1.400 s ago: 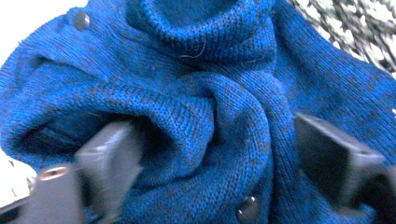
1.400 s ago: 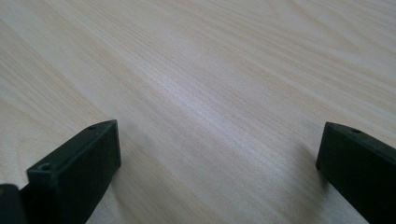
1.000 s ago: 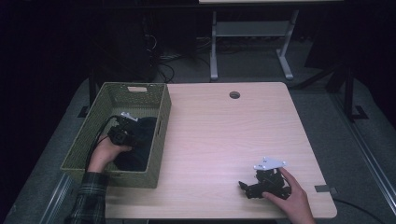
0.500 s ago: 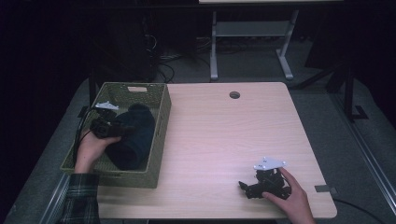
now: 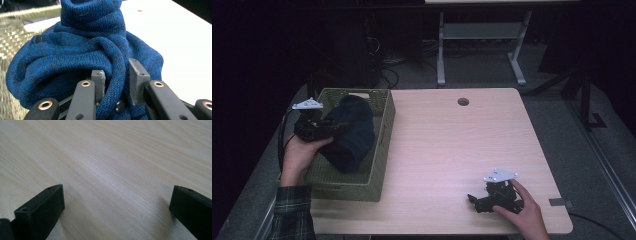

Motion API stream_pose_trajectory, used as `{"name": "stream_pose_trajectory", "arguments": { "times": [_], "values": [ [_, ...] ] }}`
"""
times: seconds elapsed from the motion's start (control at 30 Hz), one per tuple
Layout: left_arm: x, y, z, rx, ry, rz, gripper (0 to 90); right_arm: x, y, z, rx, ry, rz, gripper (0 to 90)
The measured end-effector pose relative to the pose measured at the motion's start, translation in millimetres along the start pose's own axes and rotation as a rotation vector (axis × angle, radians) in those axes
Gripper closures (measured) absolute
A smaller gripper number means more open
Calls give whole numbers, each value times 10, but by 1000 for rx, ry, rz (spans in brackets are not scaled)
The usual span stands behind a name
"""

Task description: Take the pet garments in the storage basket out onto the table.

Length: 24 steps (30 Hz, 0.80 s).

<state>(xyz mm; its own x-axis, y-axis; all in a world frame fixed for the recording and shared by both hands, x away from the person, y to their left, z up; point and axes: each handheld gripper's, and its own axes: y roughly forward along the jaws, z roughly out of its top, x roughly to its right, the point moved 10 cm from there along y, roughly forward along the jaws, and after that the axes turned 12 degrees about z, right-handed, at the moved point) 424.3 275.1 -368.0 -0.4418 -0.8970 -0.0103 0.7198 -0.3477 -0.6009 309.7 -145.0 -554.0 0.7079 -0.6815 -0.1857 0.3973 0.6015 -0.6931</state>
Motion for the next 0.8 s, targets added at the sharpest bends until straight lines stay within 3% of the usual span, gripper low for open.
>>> {"name": "stream_pose_trajectory", "arguments": {
  "times": [0.07,0.37,0.8],
  "values": [
    [44,-91,99,42,4,-12,694,-1,0,0,0,1,0,0],
    [240,-285,345,146,14,-58,697,-1,2,2,1,1,1,0],
    [556,-269,528,193,40,-136,697,-6,5,6,4,5,3,0]
  ]
}}
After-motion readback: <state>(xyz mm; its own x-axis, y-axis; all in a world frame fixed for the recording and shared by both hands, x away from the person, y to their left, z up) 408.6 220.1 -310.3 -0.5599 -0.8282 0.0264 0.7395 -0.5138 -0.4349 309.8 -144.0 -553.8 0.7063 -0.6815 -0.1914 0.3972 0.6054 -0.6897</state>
